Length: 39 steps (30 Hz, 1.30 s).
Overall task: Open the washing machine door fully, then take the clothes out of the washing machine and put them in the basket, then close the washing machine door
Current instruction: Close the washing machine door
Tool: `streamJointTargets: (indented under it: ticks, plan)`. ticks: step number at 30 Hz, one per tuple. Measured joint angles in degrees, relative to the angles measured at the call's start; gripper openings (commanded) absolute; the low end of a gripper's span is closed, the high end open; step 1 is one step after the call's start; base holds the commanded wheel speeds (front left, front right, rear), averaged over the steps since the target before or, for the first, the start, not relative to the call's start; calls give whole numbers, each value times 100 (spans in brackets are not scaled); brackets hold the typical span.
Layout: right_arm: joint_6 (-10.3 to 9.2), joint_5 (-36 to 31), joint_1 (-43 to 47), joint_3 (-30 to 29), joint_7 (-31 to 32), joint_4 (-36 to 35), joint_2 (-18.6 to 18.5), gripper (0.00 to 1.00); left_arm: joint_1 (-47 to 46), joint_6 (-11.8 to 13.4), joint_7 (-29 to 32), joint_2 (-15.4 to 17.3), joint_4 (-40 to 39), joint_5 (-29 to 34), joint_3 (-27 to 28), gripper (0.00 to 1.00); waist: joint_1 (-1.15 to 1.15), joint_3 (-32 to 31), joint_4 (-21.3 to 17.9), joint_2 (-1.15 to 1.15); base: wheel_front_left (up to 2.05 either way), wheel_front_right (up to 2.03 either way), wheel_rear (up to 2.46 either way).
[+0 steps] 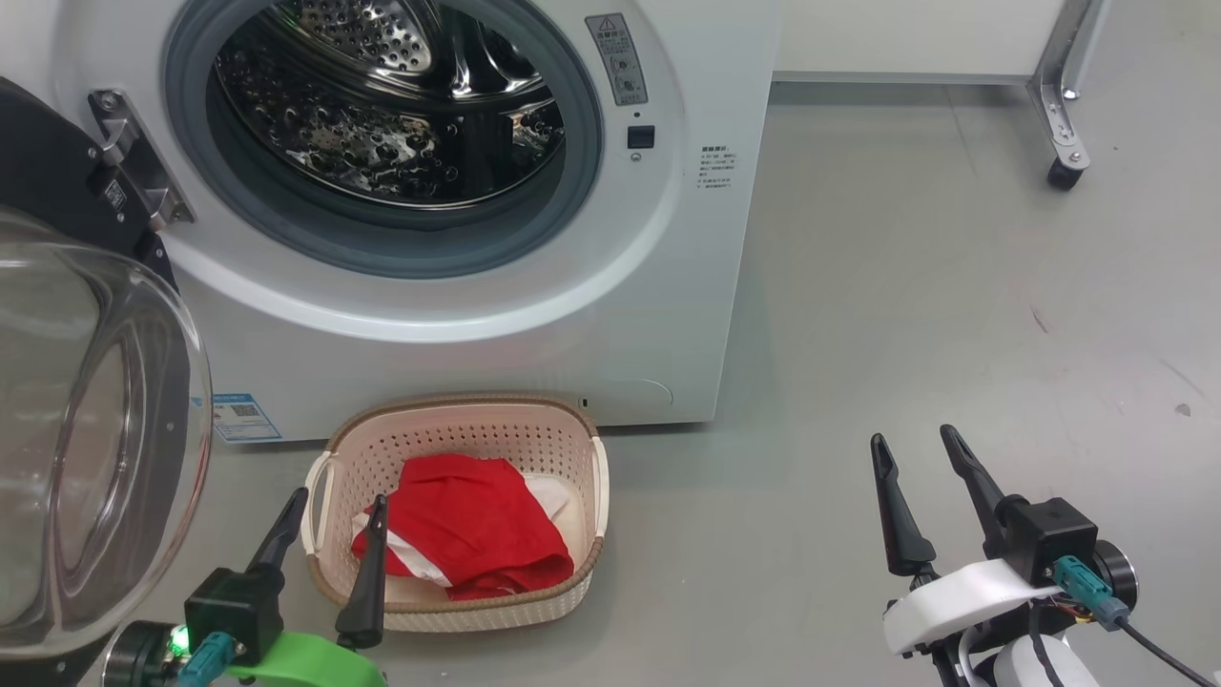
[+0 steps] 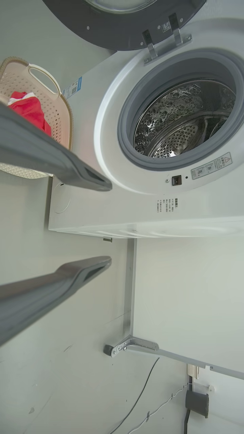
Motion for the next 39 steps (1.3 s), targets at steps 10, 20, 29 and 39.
streamJointTargets:
  ticks: [10, 20, 29, 39]
  plan:
    - [0, 0, -1, -4, 0, -5, 0, 100, 7, 0, 65, 29, -120, 4, -13, 100, 0, 22, -10, 0, -87, 87, 0]
    - [0, -1, -1, -11, 0, -5, 1, 100, 47, 0, 77, 46, -167, 3, -21, 100, 0, 27, -25, 0, -45, 45, 0]
    - [0, 0, -1, -12, 0, 0, 1, 100, 91, 10, 120, 63, -181, 4, -13, 100, 0, 14, -24, 0, -8, 8, 0]
    - [0, -1, -1, -12, 0, 4, 1, 100, 92, 52, 125, 63, -242, 4, -11, 100, 0, -4, -11, 0, 0, 0, 0]
